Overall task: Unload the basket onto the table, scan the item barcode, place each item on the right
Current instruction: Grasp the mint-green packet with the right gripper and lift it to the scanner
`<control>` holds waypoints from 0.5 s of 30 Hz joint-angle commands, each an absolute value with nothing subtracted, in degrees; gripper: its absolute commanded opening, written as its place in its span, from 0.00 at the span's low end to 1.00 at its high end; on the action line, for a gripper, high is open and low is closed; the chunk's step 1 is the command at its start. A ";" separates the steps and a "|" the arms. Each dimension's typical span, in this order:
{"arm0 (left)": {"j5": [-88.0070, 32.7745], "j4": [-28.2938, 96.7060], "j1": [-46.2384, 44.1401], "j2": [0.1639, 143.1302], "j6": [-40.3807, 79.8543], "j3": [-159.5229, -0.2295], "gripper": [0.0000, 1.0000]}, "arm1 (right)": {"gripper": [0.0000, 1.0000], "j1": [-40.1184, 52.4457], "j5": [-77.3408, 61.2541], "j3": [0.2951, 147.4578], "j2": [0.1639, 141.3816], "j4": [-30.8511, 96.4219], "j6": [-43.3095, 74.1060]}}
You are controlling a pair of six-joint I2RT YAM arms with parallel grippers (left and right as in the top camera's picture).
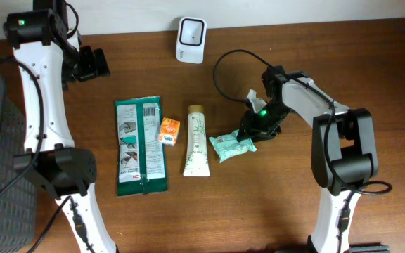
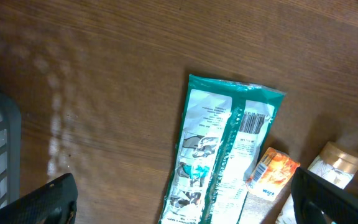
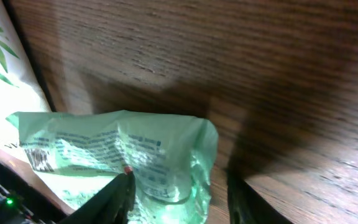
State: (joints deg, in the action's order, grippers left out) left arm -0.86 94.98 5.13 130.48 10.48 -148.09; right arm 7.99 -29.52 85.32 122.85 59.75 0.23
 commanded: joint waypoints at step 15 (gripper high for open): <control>-1.26 95.04 5.43 130.08 10.61 -148.97 0.99 | 0.04 10.70 -39.29 115.50 113.99 80.77 -5.78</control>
